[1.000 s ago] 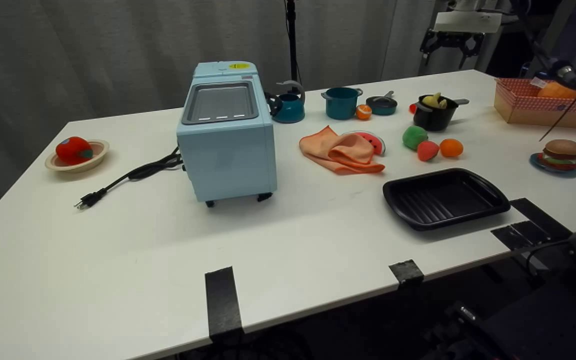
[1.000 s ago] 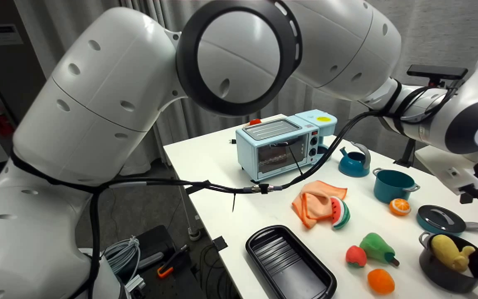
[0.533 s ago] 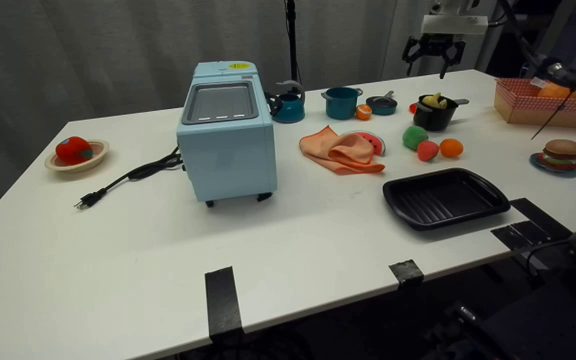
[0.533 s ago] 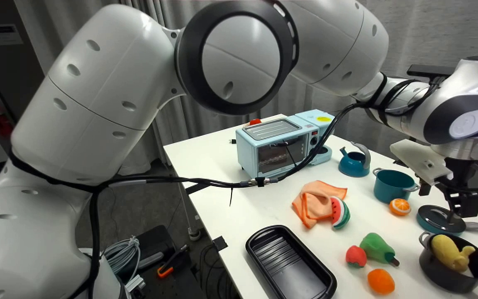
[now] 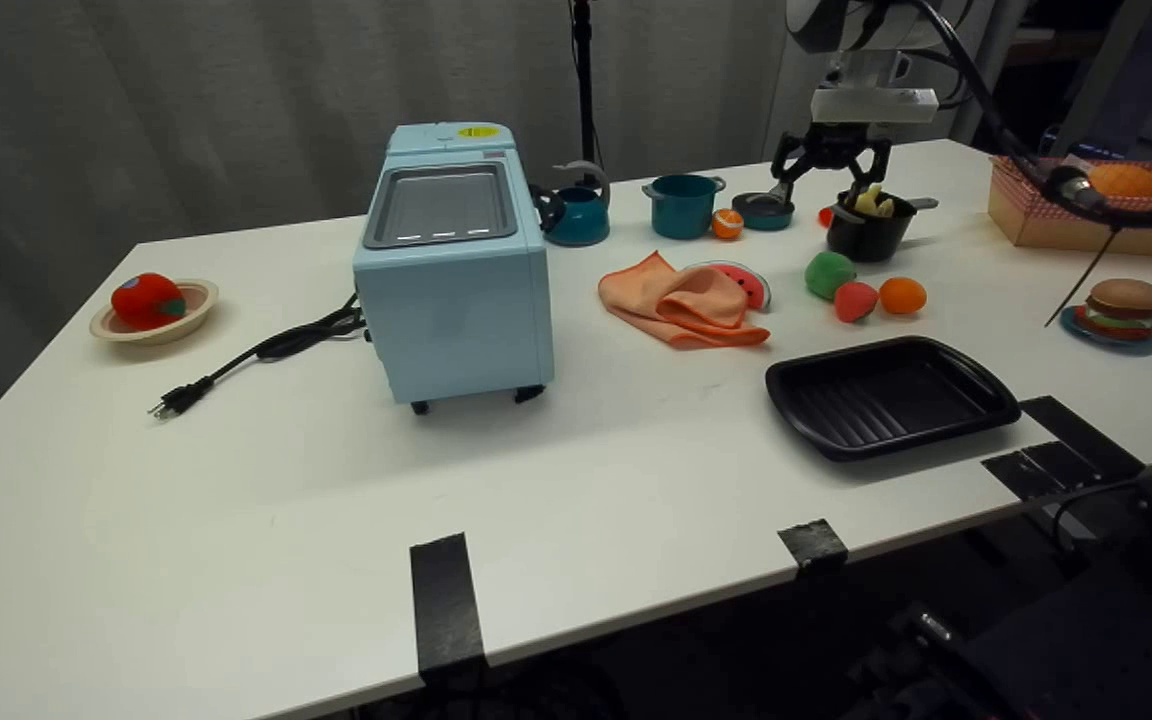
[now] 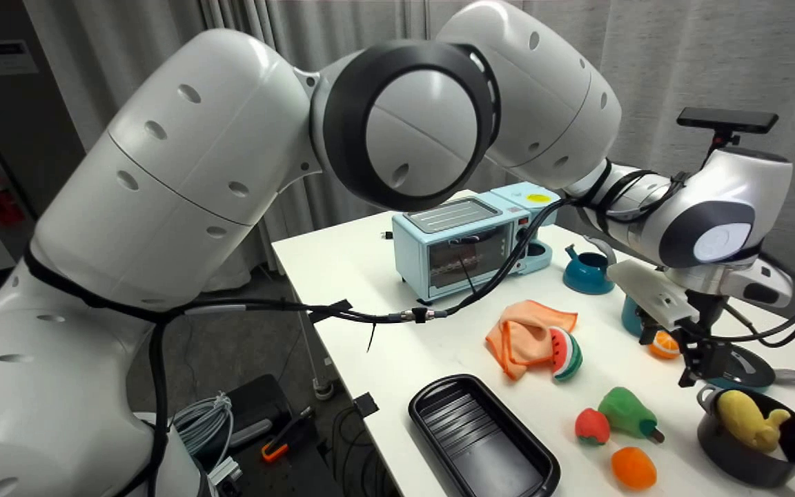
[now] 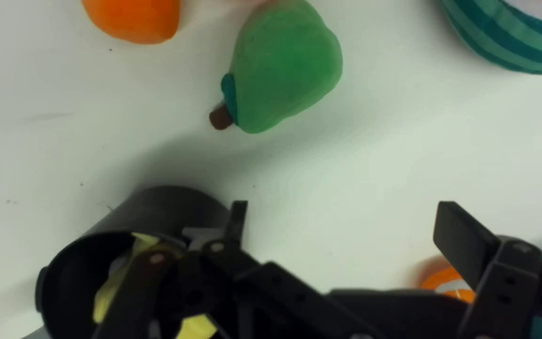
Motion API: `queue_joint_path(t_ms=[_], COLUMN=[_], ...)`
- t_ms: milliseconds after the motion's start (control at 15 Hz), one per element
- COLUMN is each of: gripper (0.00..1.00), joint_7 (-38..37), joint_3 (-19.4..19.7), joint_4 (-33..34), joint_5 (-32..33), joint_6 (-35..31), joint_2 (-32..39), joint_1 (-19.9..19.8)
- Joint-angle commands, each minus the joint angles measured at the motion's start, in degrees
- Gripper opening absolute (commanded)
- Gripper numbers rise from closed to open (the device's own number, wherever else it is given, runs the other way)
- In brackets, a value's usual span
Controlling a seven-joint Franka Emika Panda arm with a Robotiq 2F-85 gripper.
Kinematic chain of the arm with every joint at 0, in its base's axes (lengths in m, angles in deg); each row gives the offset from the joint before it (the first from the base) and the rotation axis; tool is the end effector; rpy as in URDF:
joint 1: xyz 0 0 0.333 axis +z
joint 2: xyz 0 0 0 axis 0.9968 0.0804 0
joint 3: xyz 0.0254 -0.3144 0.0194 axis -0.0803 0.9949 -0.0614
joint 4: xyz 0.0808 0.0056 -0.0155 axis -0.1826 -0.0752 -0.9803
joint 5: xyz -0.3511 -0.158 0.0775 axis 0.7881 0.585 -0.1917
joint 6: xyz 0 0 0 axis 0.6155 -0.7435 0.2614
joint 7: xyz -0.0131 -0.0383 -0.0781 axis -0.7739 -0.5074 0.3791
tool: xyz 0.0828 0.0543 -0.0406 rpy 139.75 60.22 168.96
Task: Put the banana plush toy in the black pot and the pear plush toy in the blue pot
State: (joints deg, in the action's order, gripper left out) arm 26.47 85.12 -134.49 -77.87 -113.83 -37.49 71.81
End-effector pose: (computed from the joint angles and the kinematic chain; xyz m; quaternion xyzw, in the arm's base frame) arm 0.7055 -0.2279 0.2173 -0.9630 0.2693 -0.0026 0.0040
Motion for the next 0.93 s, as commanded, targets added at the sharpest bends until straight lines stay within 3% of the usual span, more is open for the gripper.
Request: queue_joint_path(t_ms=[0,533,733,800,867], gripper=[1.00,1.00,1.00,0.79,0.74], joint_7=[1.2,-1.0,-1.0,-1.2,-1.4], joint_3=[0.4,2.4,2.7,2.6,2.5], joint_4=[0.4,-1.3,-2.6,-2.5,-2.3], joint_5=[0.7,3.7,4.6,4.6,4.5], joint_6=[2.6,7.5,5.3,5.3,5.2], joint_2=[1.5,3.0,3.6,4.1,4.5], joint_1=[1.3,3.2,3.9,4.0,4.1])
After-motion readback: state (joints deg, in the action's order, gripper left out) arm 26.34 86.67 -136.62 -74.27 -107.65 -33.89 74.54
